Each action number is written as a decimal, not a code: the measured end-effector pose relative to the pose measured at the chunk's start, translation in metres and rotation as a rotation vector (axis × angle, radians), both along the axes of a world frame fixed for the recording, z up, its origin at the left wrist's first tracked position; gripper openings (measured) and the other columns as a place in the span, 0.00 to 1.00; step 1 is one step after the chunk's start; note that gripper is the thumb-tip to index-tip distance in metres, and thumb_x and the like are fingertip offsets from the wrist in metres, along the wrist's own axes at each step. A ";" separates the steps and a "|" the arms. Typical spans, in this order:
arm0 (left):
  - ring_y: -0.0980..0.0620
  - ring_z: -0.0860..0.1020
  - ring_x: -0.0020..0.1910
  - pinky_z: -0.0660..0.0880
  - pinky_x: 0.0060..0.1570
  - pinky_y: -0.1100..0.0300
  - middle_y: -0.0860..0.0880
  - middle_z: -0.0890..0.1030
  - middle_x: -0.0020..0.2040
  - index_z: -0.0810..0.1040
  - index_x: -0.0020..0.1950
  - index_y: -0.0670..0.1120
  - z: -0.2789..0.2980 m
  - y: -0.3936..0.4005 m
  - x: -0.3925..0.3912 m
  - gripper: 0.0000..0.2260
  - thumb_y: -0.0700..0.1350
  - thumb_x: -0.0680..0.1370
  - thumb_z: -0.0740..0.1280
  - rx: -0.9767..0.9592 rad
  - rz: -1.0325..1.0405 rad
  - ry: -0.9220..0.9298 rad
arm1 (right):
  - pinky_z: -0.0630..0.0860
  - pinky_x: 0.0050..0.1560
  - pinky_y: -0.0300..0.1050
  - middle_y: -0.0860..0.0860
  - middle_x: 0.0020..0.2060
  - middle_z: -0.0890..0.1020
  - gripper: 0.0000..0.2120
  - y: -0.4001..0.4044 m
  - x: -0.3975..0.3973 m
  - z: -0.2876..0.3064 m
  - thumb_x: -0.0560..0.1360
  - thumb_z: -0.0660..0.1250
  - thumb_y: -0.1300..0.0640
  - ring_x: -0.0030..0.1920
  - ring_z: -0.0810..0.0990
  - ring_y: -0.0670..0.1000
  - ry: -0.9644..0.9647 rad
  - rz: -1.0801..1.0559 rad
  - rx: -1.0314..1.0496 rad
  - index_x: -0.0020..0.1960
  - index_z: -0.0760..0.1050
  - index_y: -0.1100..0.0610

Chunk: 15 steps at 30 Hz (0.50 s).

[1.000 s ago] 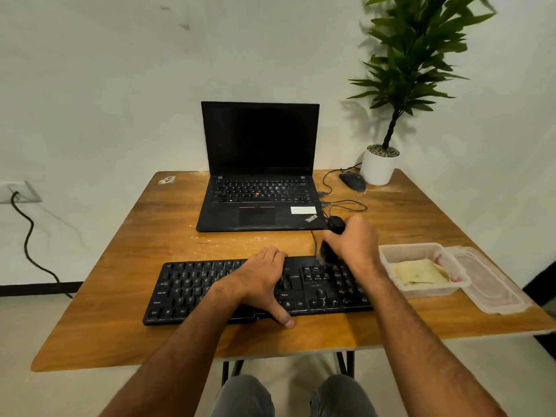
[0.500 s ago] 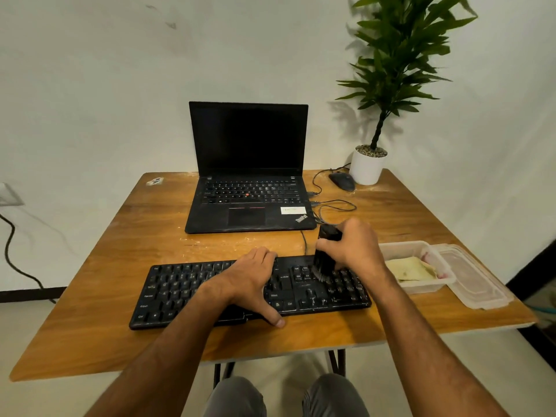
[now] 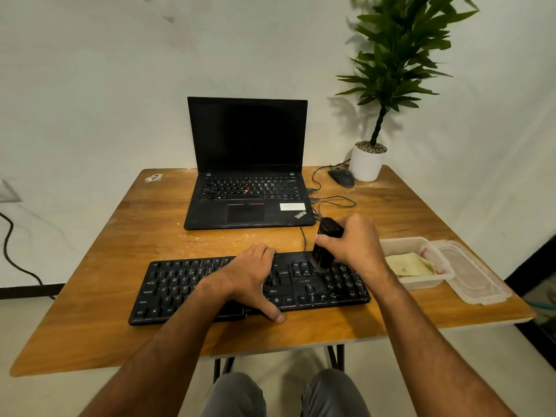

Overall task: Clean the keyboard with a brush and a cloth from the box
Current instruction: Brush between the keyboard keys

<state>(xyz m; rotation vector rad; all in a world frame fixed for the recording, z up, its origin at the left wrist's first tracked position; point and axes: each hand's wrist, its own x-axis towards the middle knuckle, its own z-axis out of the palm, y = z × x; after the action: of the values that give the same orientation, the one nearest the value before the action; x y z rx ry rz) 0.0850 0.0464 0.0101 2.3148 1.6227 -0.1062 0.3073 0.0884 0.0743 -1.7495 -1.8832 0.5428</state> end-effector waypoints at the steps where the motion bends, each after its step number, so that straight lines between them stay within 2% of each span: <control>1: 0.49 0.63 0.72 0.63 0.78 0.51 0.48 0.62 0.74 0.54 0.82 0.44 0.000 0.000 0.000 0.62 0.73 0.61 0.78 0.004 -0.001 0.002 | 0.76 0.31 0.40 0.46 0.32 0.81 0.11 0.000 -0.004 0.000 0.70 0.78 0.48 0.36 0.82 0.48 0.012 -0.005 0.045 0.41 0.82 0.55; 3: 0.50 0.63 0.72 0.63 0.78 0.51 0.49 0.62 0.74 0.54 0.82 0.44 -0.001 -0.001 0.000 0.62 0.74 0.61 0.78 0.008 0.001 0.002 | 0.69 0.30 0.35 0.45 0.33 0.81 0.10 -0.004 -0.014 -0.005 0.70 0.77 0.48 0.38 0.82 0.47 0.025 0.001 0.087 0.44 0.83 0.54; 6: 0.51 0.63 0.71 0.64 0.77 0.51 0.50 0.63 0.73 0.55 0.81 0.45 -0.002 0.000 -0.001 0.61 0.74 0.60 0.78 0.023 0.006 -0.009 | 0.67 0.30 0.34 0.45 0.34 0.81 0.10 -0.014 -0.018 -0.014 0.71 0.77 0.46 0.38 0.81 0.46 -0.043 0.041 0.060 0.43 0.82 0.52; 9: 0.50 0.63 0.70 0.64 0.77 0.51 0.49 0.63 0.72 0.56 0.80 0.45 -0.003 0.000 -0.001 0.60 0.74 0.60 0.78 0.022 0.005 -0.008 | 0.74 0.30 0.38 0.46 0.32 0.80 0.12 -0.014 -0.010 -0.007 0.70 0.77 0.46 0.36 0.80 0.46 -0.127 0.068 -0.002 0.40 0.79 0.53; 11: 0.51 0.63 0.70 0.65 0.76 0.51 0.50 0.63 0.72 0.56 0.80 0.45 -0.003 0.000 -0.002 0.60 0.74 0.60 0.78 0.023 0.004 -0.018 | 0.77 0.32 0.42 0.47 0.33 0.81 0.12 -0.008 -0.008 0.000 0.69 0.78 0.46 0.35 0.81 0.46 -0.071 0.040 0.024 0.41 0.81 0.54; 14: 0.51 0.64 0.69 0.66 0.75 0.52 0.50 0.64 0.70 0.57 0.80 0.45 -0.003 0.000 -0.002 0.60 0.74 0.60 0.78 0.029 0.001 -0.015 | 0.68 0.29 0.35 0.45 0.32 0.81 0.10 -0.008 -0.019 -0.001 0.71 0.77 0.48 0.35 0.79 0.44 0.018 0.036 0.093 0.42 0.82 0.54; 15: 0.51 0.64 0.68 0.66 0.75 0.52 0.50 0.64 0.70 0.57 0.79 0.45 -0.003 -0.001 -0.001 0.60 0.74 0.60 0.78 0.028 0.002 -0.015 | 0.68 0.30 0.36 0.45 0.33 0.81 0.10 -0.011 -0.023 -0.006 0.71 0.77 0.48 0.35 0.79 0.45 0.013 0.052 0.086 0.40 0.81 0.53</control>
<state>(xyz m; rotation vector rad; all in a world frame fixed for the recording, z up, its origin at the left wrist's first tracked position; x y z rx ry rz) 0.0835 0.0458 0.0076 2.3295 1.6293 -0.0664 0.2844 0.0774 0.0685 -1.6426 -1.9188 0.4843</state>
